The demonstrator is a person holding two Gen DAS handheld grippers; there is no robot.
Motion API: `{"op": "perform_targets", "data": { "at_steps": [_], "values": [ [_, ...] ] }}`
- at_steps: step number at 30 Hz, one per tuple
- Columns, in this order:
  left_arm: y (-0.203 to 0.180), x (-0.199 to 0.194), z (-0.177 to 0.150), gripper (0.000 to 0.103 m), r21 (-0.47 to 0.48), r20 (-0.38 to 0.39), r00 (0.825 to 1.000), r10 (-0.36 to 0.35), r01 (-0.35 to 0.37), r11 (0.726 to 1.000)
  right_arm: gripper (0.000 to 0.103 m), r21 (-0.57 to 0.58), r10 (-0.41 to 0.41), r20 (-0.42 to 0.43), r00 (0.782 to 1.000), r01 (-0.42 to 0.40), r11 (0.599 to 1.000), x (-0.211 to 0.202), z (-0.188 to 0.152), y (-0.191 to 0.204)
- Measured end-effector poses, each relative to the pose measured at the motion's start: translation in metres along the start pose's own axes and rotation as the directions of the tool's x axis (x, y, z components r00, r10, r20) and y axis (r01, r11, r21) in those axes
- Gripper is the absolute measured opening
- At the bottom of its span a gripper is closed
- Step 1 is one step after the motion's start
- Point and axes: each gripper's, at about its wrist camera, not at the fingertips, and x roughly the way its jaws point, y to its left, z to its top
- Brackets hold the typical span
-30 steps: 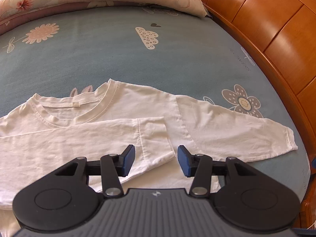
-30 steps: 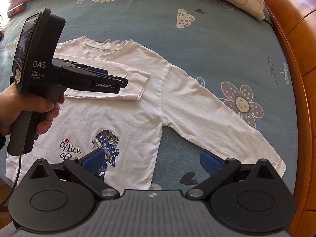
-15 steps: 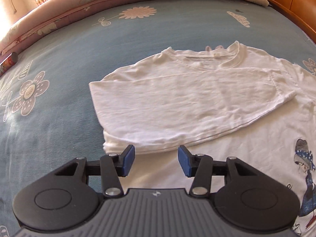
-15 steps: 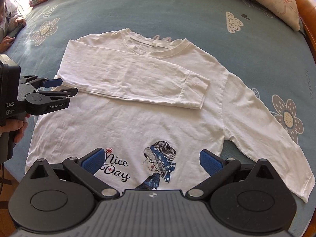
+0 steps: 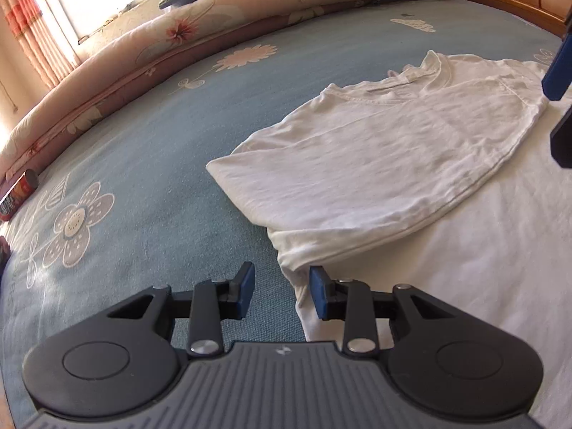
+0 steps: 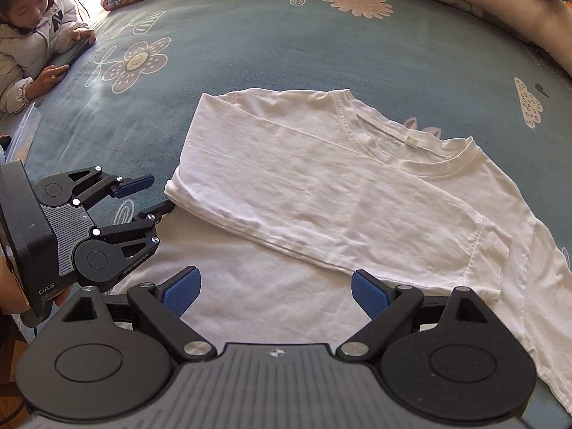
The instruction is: Fold clothes
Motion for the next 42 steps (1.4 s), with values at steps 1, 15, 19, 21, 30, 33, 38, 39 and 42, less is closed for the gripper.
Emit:
{"op": "perform_targets", "data": {
  "at_steps": [1, 15, 19, 21, 30, 33, 38, 39, 42],
  "values": [
    [-0.002, 0.000, 0.002, 0.028, 0.032, 0.025, 1.000, -0.009, 0.009, 0.999, 0.094, -0.006, 0.003, -0.002, 1.000, -0.003, 1.000, 0.002, -0.001, 0.003],
    [0.004, -0.006, -0.017, 0.009, -0.064, -0.018, 1.000, -0.006, 0.005, 0.998, 0.084, -0.031, -0.048, 0.062, 0.997, 0.050, 0.998, 0.016, 0.041, -0.011],
    [0.015, -0.012, -0.021, 0.009, -0.120, -0.021, 1.000, 0.004, -0.006, 0.993, 0.084, 0.086, -0.113, 0.055, 0.992, 0.108, 0.990, 0.019, 0.027, -0.047],
    [0.015, -0.014, -0.023, 0.009, -0.121, -0.025, 1.000, 0.004, -0.007, 0.993, 0.084, 0.159, -0.147, 0.062, 0.987, 0.135, 0.978, 0.018, 0.016, -0.073],
    [0.015, -0.016, -0.018, 0.016, -0.206, -0.060, 0.998, 0.009, -0.022, 0.978, 0.077, 0.354, -0.239, 0.154, 0.959, 0.172, 0.919, 0.024, -0.013, -0.178],
    [0.012, -0.016, -0.019, 0.017, -0.241, -0.087, 0.996, 0.015, -0.036, 0.970, 0.070, 0.326, -0.249, 0.149, 0.957, 0.190, 0.926, 0.040, -0.017, -0.190],
    [0.005, -0.011, -0.023, 0.017, -0.272, -0.116, 0.993, 0.034, -0.065, 0.960, 0.070, 0.362, -0.242, 0.173, 0.955, 0.167, 0.917, 0.053, -0.026, -0.209],
    [0.004, -0.010, -0.024, 0.017, -0.280, -0.119, 0.992, 0.038, -0.070, 0.957, 0.070, 0.371, -0.241, 0.169, 0.956, 0.165, 0.914, 0.057, -0.028, -0.213],
    [0.004, -0.009, -0.025, 0.017, -0.290, -0.118, 0.992, 0.049, -0.081, 0.954, 0.071, 0.405, -0.201, 0.202, 0.959, 0.105, 0.908, 0.060, -0.035, -0.224]
  ]
}}
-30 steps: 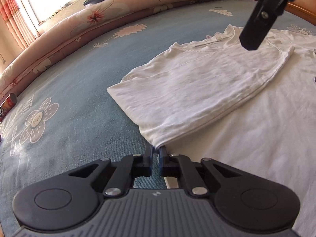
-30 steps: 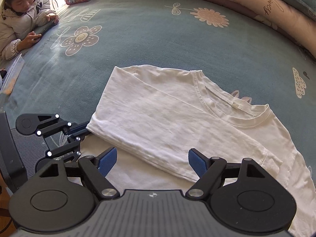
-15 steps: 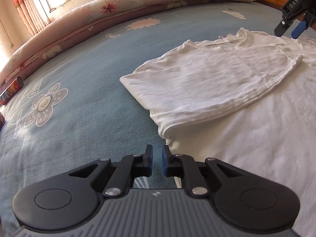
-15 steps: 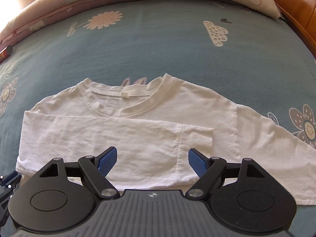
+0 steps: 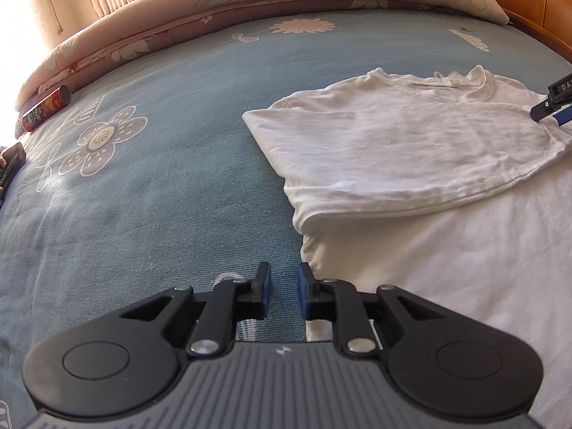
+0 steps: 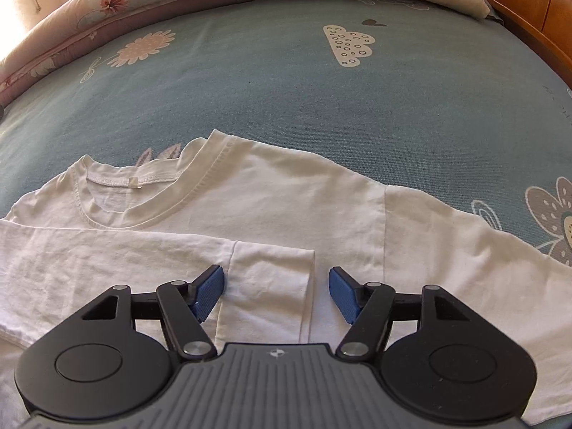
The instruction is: Fold clothes
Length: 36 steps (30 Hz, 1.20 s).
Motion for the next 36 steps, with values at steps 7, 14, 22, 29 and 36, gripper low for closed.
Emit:
{"op": "perform_targets", "data": {
  "at_steps": [7, 14, 22, 29, 36],
  "values": [
    [0.001, 0.001, -0.002, 0.025, 0.014, 0.010, 1.000, 0.012, -0.012, 1.000, 0.067, -0.007, 0.188, 0.004, 0.982, -0.188, 0.982, 0.004, 0.005, -0.019],
    [0.000, 0.003, -0.001, 0.030, 0.023, 0.013, 1.000, 0.029, -0.029, 0.999, 0.010, 0.010, 0.216, -0.028, 0.976, -0.216, 0.976, -0.004, 0.009, -0.030],
    [0.002, 0.004, 0.002, 0.032, 0.018, -0.002, 0.999, 0.034, -0.034, 0.999, 0.007, 0.081, 0.223, 0.027, 0.974, -0.225, 0.971, -0.030, 0.011, -0.038],
    [0.002, 0.004, 0.001, 0.032, 0.019, 0.003, 0.999, 0.039, -0.039, 0.999, 0.007, 0.085, 0.152, -0.020, 0.988, -0.150, 0.985, -0.028, -0.002, -0.046],
    [0.005, 0.002, 0.004, 0.032, 0.033, 0.005, 1.000, 0.030, -0.030, 0.999, 0.001, 0.063, 0.032, -0.072, 0.997, -0.028, 0.998, -0.023, -0.007, -0.047]
  ]
}}
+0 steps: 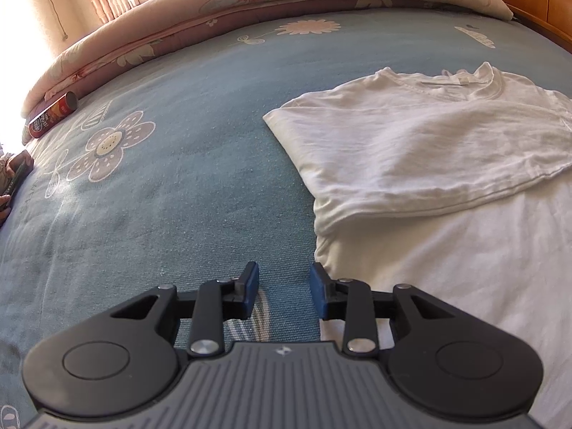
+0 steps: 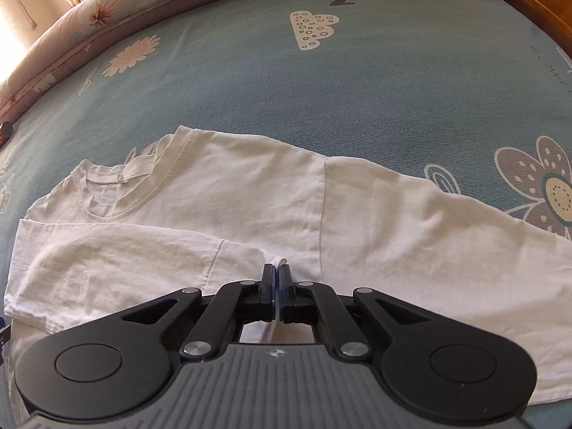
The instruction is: Fold clothes
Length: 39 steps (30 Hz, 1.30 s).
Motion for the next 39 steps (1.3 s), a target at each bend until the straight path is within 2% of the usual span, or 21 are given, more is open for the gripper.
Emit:
{"op": "perform_targets", "data": {
  "at_steps": [3, 6, 10, 12, 14, 17, 19, 21, 22, 26, 27, 28, 29, 31, 32, 34, 35, 39],
  "values": [
    [0.002, -0.007, 0.005, 0.032, -0.005, 0.031, 0.999, -0.006, 0.006, 1.000, 0.002, 0.002, -0.036, -0.010, 0.999, 0.036, 0.999, -0.005, -0.001, 0.000],
    [0.004, -0.017, 0.018, 0.032, -0.019, 0.098, 0.995, -0.021, 0.023, 1.000, 0.009, 0.001, -0.050, 0.006, 0.999, 0.050, 0.999, -0.015, -0.002, 0.006],
    [-0.002, -0.010, 0.040, 0.032, -0.039, 0.164, 0.980, -0.112, 0.120, 0.992, 0.013, -0.022, 0.034, 0.028, 0.999, -0.034, 0.999, -0.021, -0.004, 0.034],
    [-0.010, -0.003, 0.049, 0.032, -0.025, 0.196, 0.966, -0.169, 0.177, 0.984, 0.017, -0.075, 0.084, 0.002, 0.996, -0.084, 0.994, -0.014, -0.010, 0.056],
    [-0.020, 0.004, 0.056, 0.033, 0.010, 0.214, 0.953, -0.215, 0.218, 0.976, 0.020, -0.148, 0.101, -0.030, 0.994, -0.105, 0.983, -0.004, -0.018, 0.077],
    [-0.035, 0.026, 0.060, 0.033, 0.065, 0.173, 0.956, -0.237, 0.229, 0.971, 0.021, -0.264, 0.075, -0.070, 0.995, -0.091, 0.960, 0.010, -0.029, 0.097],
    [-0.039, 0.042, 0.060, 0.033, 0.072, 0.104, 0.967, -0.234, 0.227, 0.971, 0.021, -0.317, 0.067, -0.068, 0.995, -0.085, 0.945, 0.012, -0.034, 0.095],
    [-0.038, 0.045, 0.059, 0.038, 0.093, 0.096, 0.968, -0.232, 0.223, 0.970, 0.020, -0.344, 0.044, -0.069, 0.997, -0.066, 0.937, 0.011, -0.033, 0.087],
    [-0.037, 0.044, 0.060, 0.040, 0.089, 0.089, 0.970, -0.228, 0.220, 0.971, 0.019, -0.352, 0.026, -0.070, 0.997, -0.049, 0.935, 0.009, -0.031, 0.081],
    [-0.034, 0.033, 0.063, 0.043, 0.052, 0.075, 0.972, -0.224, 0.220, 0.974, 0.015, -0.309, 0.048, -0.099, 0.994, -0.076, 0.948, 0.002, -0.025, 0.064],
    [-0.034, 0.029, 0.063, 0.045, 0.056, 0.084, 0.971, -0.224, 0.219, 0.974, 0.017, -0.320, 0.019, -0.096, 0.995, -0.049, 0.946, -0.001, -0.025, 0.064],
    [-0.036, 0.024, 0.064, 0.045, 0.063, 0.093, 0.971, -0.219, 0.213, 0.975, 0.025, -0.328, -0.008, -0.086, 0.996, -0.021, 0.945, -0.004, -0.026, 0.065],
    [-0.038, 0.021, 0.063, 0.046, 0.072, 0.100, 0.970, -0.221, 0.214, 0.974, 0.028, -0.329, -0.027, -0.076, 0.997, 0.000, 0.944, -0.008, -0.027, 0.066],
    [-0.044, 0.015, 0.062, 0.047, 0.103, 0.108, 0.968, -0.227, 0.216, 0.971, 0.031, -0.325, -0.012, -0.056, 0.998, -0.007, 0.946, -0.018, -0.031, 0.067],
    [-0.048, 0.014, 0.061, 0.047, 0.117, 0.098, 0.968, -0.232, 0.220, 0.968, 0.032, -0.346, 0.000, -0.045, 0.999, -0.015, 0.938, -0.022, -0.034, 0.070],
    [-0.054, 0.013, 0.058, 0.047, 0.136, 0.078, 0.970, -0.232, 0.220, 0.966, 0.046, -0.442, -0.013, -0.042, 0.999, -0.007, 0.897, -0.026, -0.044, 0.080],
    [-0.056, 0.012, 0.057, 0.047, 0.136, 0.075, 0.972, -0.223, 0.212, 0.968, 0.049, -0.441, -0.011, -0.056, 0.998, -0.015, 0.897, -0.027, -0.047, 0.080],
    [-0.061, 0.005, 0.058, 0.047, 0.097, 0.070, 0.972, -0.222, 0.215, 0.972, 0.049, -0.316, 0.028, -0.137, 0.990, -0.071, 0.946, -0.026, -0.051, 0.071]
  ]
}}
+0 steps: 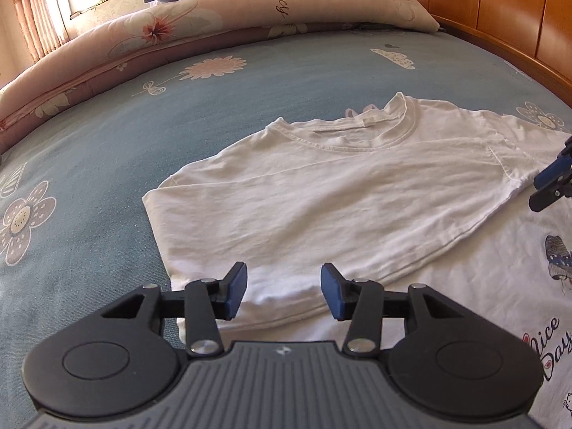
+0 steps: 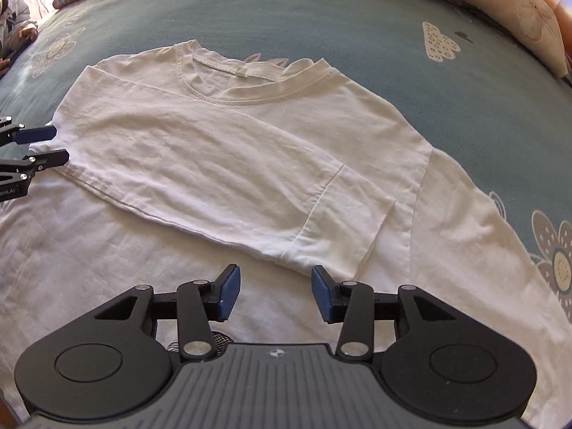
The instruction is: Fold clothes
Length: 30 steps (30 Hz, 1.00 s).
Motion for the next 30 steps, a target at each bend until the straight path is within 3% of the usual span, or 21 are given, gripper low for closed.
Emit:
{"op": "perform_targets", "data": {
  "at_steps": [3, 6, 10, 12, 13, 14, 17, 21, 25, 28, 30],
  "values": [
    [-0.004, -0.003, 0.001, 0.047, -0.044, -0.001, 1.000, -0.002, 0.002, 0.999, 0.050, 0.271, 0.097, 0.043, 0.994, -0.105, 0.957, 0.004, -0.013, -0.024],
    [-0.009, -0.004, 0.003, 0.047, -0.068, 0.000, 1.000, -0.009, 0.009, 0.998, 0.051, 0.535, 0.181, 0.123, 0.976, -0.219, 0.816, 0.007, -0.028, -0.051],
    [-0.018, -0.003, 0.005, 0.047, -0.070, 0.000, 1.000, -0.022, 0.022, 0.997, 0.054, 0.703, 0.170, 0.249, 0.953, -0.299, 0.645, 0.017, -0.038, -0.074],
    [-0.022, -0.004, 0.005, 0.047, -0.064, -0.001, 1.000, -0.027, 0.027, 0.998, 0.048, 0.733, 0.161, 0.283, 0.945, -0.322, 0.600, 0.019, -0.041, -0.078],
    [-0.024, -0.004, 0.005, 0.047, -0.058, -0.002, 1.000, -0.028, 0.028, 0.998, 0.025, 0.731, 0.143, 0.279, 0.949, -0.307, 0.609, 0.018, -0.040, -0.078],
    [-0.026, -0.004, 0.005, 0.047, -0.052, -0.003, 1.000, -0.029, 0.029, 0.998, 0.011, 0.727, 0.121, 0.268, 0.956, -0.283, 0.625, 0.016, -0.040, -0.078],
    [-0.026, -0.006, 0.006, 0.047, -0.042, 0.004, 1.000, -0.025, 0.025, 0.999, 0.009, 0.712, 0.100, 0.266, 0.959, -0.265, 0.651, 0.011, -0.039, -0.079],
    [-0.020, -0.002, 0.006, 0.052, -0.039, 0.008, 1.000, -0.009, 0.010, 0.999, 0.011, 0.690, 0.090, 0.236, 0.967, -0.232, 0.685, 0.005, -0.033, -0.082],
    [-0.011, 0.017, -0.005, 0.052, -0.062, -0.116, 0.993, -0.015, 0.008, 0.998, 0.026, 0.639, 0.048, 0.163, 0.986, -0.142, 0.756, -0.001, -0.026, -0.073],
    [-0.004, 0.007, -0.007, 0.052, -0.097, -0.095, 0.995, -0.026, 0.016, 0.995, 0.038, 0.568, 0.008, 0.141, 0.990, -0.087, 0.818, -0.012, -0.021, -0.062],
    [0.001, -0.002, -0.002, 0.052, -0.088, -0.036, 0.999, -0.006, 0.003, 0.996, 0.046, 0.523, -0.009, 0.146, 0.989, -0.069, 0.849, -0.017, -0.017, -0.054]
  ]
}}
